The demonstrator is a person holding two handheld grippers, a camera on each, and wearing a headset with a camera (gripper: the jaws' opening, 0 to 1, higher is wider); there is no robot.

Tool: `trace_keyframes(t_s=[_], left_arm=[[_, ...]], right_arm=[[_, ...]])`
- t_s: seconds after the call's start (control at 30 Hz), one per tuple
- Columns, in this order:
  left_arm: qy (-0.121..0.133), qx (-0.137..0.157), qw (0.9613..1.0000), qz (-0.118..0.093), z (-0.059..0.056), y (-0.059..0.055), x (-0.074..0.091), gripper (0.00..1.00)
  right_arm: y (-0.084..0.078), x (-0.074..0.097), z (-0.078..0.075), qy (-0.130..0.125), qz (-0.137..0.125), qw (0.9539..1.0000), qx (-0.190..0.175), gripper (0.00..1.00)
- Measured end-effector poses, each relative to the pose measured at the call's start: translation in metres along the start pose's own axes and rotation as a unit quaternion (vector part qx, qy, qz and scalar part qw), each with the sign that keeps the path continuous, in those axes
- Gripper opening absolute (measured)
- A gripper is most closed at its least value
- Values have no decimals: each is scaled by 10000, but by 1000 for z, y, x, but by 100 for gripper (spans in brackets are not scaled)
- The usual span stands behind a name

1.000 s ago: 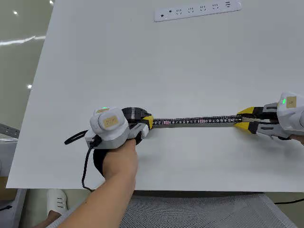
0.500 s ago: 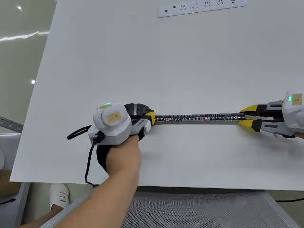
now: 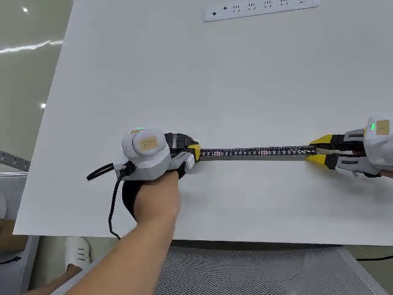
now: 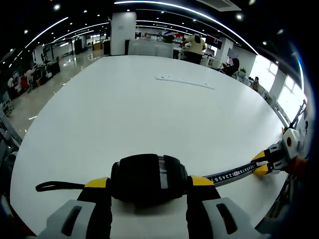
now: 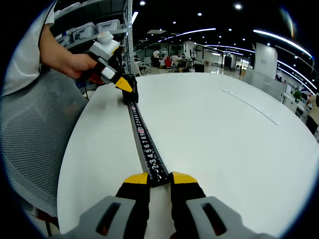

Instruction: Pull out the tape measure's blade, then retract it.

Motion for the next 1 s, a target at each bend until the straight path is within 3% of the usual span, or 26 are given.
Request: trace_keyframes(t_s=[1.0], left_arm=[[-46, 67, 10000, 20, 1, 0, 0, 56]], right_arm=[[34, -53, 6, 510, -446, 9977, 94, 13]])
Point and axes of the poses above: the centre of the closed fingertips' face, and the gripper's own axes: x roughly backward along the fingers, z roughly to its left, y roughly out of its top, the point moved 10 cm from there along x, roughly backward along the fingers, and after that the axes turned 11 degrees about y, right-handed, at the moved point
